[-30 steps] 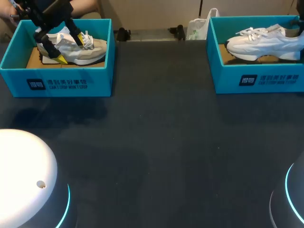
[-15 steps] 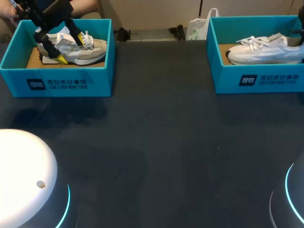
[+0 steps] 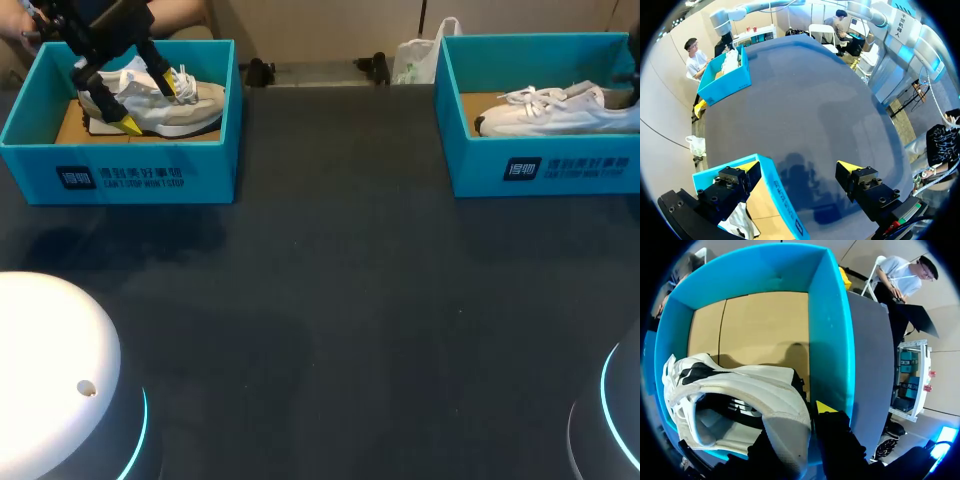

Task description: Take the shoe out of the shoebox, open the shoe tongue, remove and reinsert the insole, then place the shoe into the shoebox

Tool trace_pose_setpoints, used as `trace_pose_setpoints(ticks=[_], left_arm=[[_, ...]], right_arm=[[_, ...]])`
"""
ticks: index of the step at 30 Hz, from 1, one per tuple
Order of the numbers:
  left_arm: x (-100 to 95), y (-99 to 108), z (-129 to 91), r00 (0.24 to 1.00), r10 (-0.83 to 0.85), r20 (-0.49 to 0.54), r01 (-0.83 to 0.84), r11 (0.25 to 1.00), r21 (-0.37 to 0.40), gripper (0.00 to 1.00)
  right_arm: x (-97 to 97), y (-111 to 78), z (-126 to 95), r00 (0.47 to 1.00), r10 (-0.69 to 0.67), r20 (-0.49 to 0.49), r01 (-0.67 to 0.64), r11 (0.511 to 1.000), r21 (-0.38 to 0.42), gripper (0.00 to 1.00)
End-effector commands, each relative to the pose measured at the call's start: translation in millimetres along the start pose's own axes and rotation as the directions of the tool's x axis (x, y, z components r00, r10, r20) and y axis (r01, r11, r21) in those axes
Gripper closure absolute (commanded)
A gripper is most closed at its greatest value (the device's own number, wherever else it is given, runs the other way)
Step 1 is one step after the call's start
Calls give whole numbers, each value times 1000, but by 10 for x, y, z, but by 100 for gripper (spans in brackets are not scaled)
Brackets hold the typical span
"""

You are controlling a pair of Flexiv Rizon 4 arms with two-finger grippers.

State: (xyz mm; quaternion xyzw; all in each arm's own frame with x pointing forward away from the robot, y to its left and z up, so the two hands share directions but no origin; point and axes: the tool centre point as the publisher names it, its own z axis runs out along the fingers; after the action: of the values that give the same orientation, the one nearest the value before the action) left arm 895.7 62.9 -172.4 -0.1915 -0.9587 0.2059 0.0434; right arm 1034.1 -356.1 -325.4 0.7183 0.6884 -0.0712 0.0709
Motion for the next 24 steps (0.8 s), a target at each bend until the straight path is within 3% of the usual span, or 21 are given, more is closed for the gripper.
trace_pose_setpoints(ticks=[1,24], left_arm=[[4,2,-3,1000,0,-1,0,1000,-2,0],[4,2,-3,1000,0,-1,0,1000,-2,0]], right_arm=[[23,-66,19,1000,-1,-1,1,1000,-5,100],[151,-76,389,1000,-14,-19,14,1000,-21,100]])
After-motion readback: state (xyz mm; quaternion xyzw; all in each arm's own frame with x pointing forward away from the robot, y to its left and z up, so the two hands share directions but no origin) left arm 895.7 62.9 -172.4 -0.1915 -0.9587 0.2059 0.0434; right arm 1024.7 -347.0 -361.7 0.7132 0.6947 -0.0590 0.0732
